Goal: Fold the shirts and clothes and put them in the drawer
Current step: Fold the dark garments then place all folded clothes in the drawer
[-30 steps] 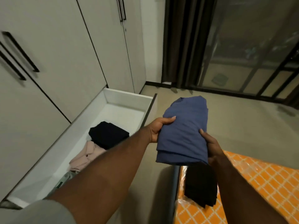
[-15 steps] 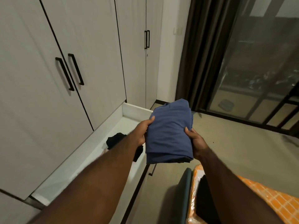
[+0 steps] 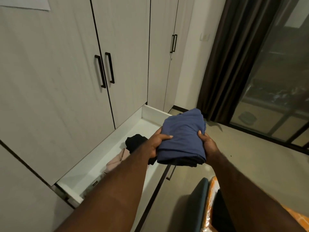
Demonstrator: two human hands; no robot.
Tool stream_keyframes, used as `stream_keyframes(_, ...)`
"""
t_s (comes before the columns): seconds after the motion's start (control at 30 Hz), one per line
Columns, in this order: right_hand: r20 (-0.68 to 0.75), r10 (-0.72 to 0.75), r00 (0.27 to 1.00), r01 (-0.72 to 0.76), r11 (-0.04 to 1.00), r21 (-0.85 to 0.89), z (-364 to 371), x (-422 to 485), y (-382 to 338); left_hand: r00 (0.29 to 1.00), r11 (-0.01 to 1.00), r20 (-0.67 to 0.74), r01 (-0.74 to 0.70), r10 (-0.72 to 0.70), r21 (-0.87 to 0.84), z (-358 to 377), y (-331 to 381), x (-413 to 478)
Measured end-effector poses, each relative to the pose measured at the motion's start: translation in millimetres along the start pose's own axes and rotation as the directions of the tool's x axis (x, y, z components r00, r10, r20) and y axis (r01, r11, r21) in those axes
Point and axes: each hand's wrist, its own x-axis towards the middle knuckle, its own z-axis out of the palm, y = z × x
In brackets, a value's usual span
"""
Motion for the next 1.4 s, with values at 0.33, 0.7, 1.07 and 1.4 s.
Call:
stream_keyframes(0.33,0.130,0.072,0.989,-0.044,0.976,-0.212,10.3,30.8,-13.5,0.998,0.994,0.015,-0.059,0.061,-0.089,-23.2,-1.4,16.9)
stream_keyframes(0.7,0.185,0.218,0.958,-0.120,0.893,-0.433,13.3,189.2,-37.8,0.911,0.974,-0.390,0.048,-0.133,-0.221,-55.0,-4.0,145.3)
stream_keyframes(1.07,0.263,0.409,0.874,-0.064,0.633,-0.772,22.2,387.0,-49.5,0.834,0.913,-0.511,-0.019,-0.211,-0.408,-77.0,-11.7,239.2)
stream_keyframes(1.4,0.330,0.505,0.798,0.027,0.517,-0.856,93.3,443.1,-17.1,0.707,0.908,-0.645,-0.008,-0.291,-0.419,-138.7,-15.9,257.4)
